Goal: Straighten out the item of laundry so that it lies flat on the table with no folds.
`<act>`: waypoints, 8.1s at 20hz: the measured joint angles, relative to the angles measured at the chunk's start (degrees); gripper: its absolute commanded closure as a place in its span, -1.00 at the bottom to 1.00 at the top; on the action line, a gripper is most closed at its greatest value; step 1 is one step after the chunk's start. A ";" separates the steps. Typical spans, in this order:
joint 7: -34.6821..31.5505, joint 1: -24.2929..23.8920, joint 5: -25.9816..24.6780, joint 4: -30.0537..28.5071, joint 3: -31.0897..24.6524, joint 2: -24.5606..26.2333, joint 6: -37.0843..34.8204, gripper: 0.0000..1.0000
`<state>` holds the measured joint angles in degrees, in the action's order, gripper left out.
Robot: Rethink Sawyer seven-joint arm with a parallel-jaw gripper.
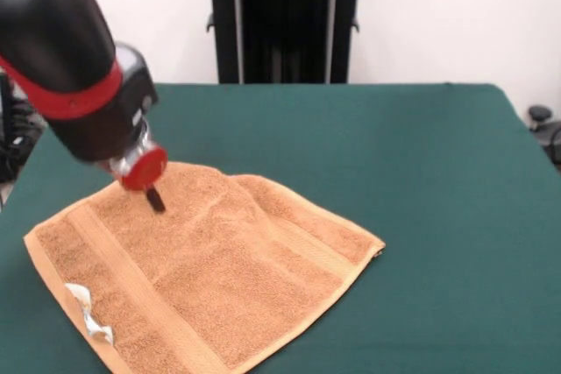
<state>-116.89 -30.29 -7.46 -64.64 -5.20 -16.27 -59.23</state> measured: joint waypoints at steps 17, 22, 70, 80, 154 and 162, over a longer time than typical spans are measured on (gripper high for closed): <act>0.07 1.38 -5.06 26.57 -6.96 14.16 -18.99 -1.00; 0.07 2.34 -6.61 33.11 -8.89 16.47 -20.51 -1.00; 18.04 -0.72 -10.71 28.30 -17.68 8.46 -1.03 -1.00; 18.04 -0.86 -7.67 22.33 -15.37 -2.89 -8.21 -1.00; 17.99 2.23 -3.40 -4.30 -6.71 -0.74 35.66 -1.00; 17.99 1.16 -2.40 -7.31 -6.72 -3.31 35.16 -1.00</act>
<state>-98.90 -29.13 -9.86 -71.95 -11.92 -19.58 -24.07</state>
